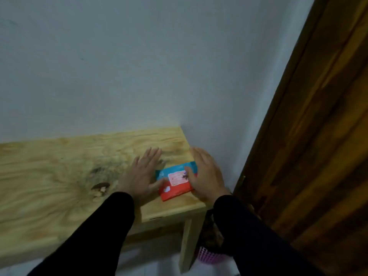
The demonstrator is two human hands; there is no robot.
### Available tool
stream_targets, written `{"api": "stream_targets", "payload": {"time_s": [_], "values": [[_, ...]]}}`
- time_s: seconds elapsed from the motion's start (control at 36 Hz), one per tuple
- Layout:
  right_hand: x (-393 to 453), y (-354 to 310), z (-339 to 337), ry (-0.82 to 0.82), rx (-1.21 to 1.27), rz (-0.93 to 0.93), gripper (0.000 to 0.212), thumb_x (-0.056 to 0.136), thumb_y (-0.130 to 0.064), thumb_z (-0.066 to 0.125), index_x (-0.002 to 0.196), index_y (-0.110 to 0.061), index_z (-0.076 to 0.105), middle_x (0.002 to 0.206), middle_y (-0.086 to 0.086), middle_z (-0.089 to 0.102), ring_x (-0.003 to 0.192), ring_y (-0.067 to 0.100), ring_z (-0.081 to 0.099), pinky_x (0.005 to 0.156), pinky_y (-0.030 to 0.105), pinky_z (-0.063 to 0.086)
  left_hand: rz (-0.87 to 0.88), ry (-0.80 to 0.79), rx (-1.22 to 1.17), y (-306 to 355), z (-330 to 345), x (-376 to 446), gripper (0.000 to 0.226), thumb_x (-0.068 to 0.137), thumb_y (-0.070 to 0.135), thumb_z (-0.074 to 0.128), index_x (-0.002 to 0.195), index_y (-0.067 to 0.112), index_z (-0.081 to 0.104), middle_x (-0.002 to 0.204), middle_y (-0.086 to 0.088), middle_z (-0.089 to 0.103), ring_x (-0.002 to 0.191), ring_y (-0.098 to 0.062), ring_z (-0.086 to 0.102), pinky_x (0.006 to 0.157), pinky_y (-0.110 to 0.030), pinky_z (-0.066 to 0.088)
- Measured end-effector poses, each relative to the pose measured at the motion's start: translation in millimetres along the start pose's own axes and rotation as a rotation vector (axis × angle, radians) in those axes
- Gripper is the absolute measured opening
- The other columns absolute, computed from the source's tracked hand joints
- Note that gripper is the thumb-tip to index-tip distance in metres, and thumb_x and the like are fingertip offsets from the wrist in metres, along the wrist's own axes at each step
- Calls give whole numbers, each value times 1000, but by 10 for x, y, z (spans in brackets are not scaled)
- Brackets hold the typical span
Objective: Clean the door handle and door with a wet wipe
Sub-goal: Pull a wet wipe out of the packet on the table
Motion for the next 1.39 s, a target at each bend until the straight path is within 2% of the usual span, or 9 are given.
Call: {"api": "stream_targets", "payload": {"time_s": [0.08, 0.14, 0.39, 0.56, 0.81, 0.94, 1.08, 1.28, 1.39], "values": [[15, -88, 94, -45, 39, -39, 40, 82, -36, 59, 115, -14, 57, 114, 5, 57, 108, 21, 50, 92, 31, 42, 46, -50, -85, 76, 109, -44, 117, 60, 94, 9, 151, 21, 2, 154, 9, -9, 141, -6, -15, 115, -37, -3], [18, -131, 138, -88, 64, -36, 36, 79, -38, 63, 107, -15, 61, 104, 2, 58, 100, 17, 51, 85, 26, 41, 52, -58, -133, 109, 200, -59, 119, 59, 96, 12, 152, 23, 3, 155, 10, -8, 142, -4, -14, 117, -38, -3], [61, -164, 277, -251, 82, -28, 40, 75, -36, 72, 107, -13, 66, 104, 2, 60, 96, 17, 53, 86, 29, 46, 37, -166, -139, 92, 335, 0, 119, 59, 94, 27, 152, 25, 2, 159, 7, 1, 145, -6, -7, 117, -36, -6], [64, -231, 307, -268, -23, -95, 24, 82, -34, 64, 97, -16, 67, 100, 3, 61, 97, 19, 51, 80, 33, 44, 43, -208, -98, 88, 370, 9, 118, 56, 93, 21, 152, 26, 5, 159, 8, 5, 145, -7, -7, 118, -41, -6], [42, -317, 314, -214, -162, -197, 26, 91, -31, 49, 99, -13, 65, 101, 4, 63, 94, 17, 53, 79, 34, 50, 30, -233, -70, 76, 420, 26, 113, 59, 93, 20, 152, 31, 2, 159, 10, 3, 142, -4, -12, 117, -41, -7], [38, -375, 367, -253, -179, -245, 25, 93, -26, 48, 103, -7, 61, 105, 9, 60, 98, 21, 50, 83, 34, 43, 23, -239, -52, 77, 416, 31, 116, 56, 92, 22, 152, 30, 4, 159, 10, 6, 144, -5, -10, 117, -40, -6], [63, -311, 421, -307, -182, -130, 25, 93, -25, 48, 111, -7, 53, 113, 11, 56, 105, 24, 49, 89, 34, 41, 20, -213, -71, 69, 411, 36, 122, 51, 96, 20, 152, 28, 10, 158, 10, 12, 145, -7, -5, 118, -41, -3], [119, 57, 186, -122, 16, 256, 12, 96, -20, 39, 96, -9, 45, 101, 14, 61, 84, 25, 55, 64, 30, 37, 10, -233, -74, 64, 406, 42, 125, 50, 96, 22, 152, 26, 8, 159, 9, 11, 145, -8, -6, 118, -40, -4], [104, 95, 188, -178, 87, 224, 7, 95, -23, 42, 99, -17, 42, 99, 11, 60, 78, 18, 54, 60, 30, 42, -3, -240, -70, 63, 406, 38, 119, 55, 92, 30, 152, 26, 8, 159, 9, 11, 145, -8, -5, 118, -39, -5]]}}
Point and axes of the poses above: each hand's wrist, its own x-axis towards the middle knuckle, its own z-axis out of the palm, y = z × x, the point moved 6 cm from there along x, towards the middle knuckle
